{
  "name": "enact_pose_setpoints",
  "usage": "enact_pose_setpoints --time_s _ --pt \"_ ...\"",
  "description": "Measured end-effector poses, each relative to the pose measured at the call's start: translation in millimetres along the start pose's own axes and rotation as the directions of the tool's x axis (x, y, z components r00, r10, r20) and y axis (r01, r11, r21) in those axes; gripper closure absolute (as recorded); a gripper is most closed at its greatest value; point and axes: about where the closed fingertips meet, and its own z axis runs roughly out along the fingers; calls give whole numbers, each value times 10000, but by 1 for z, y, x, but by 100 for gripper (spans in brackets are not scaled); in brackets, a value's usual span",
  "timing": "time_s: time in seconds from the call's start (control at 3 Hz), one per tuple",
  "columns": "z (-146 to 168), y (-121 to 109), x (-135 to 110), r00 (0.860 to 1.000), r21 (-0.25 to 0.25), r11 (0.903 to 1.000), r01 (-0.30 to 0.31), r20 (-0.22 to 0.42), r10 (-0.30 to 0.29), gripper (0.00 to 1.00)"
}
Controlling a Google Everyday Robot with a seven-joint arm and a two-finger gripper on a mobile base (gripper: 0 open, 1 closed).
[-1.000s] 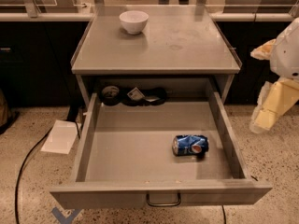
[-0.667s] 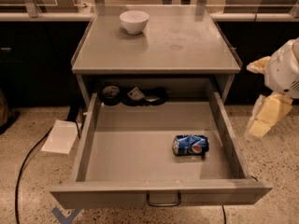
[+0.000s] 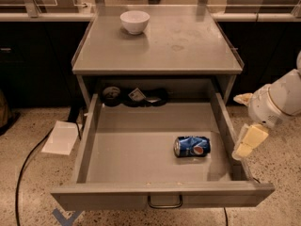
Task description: Pick pepsi can from top drawer and place on counter
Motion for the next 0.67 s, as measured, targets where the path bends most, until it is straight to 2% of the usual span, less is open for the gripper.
enact_pose_setpoints --time_s 0.33,0.67 --pt "0 0 0 10000 0 10000 0 0 0 0" --pt "18 -3 -10 9993 -98 9994 324 186 -322 0"
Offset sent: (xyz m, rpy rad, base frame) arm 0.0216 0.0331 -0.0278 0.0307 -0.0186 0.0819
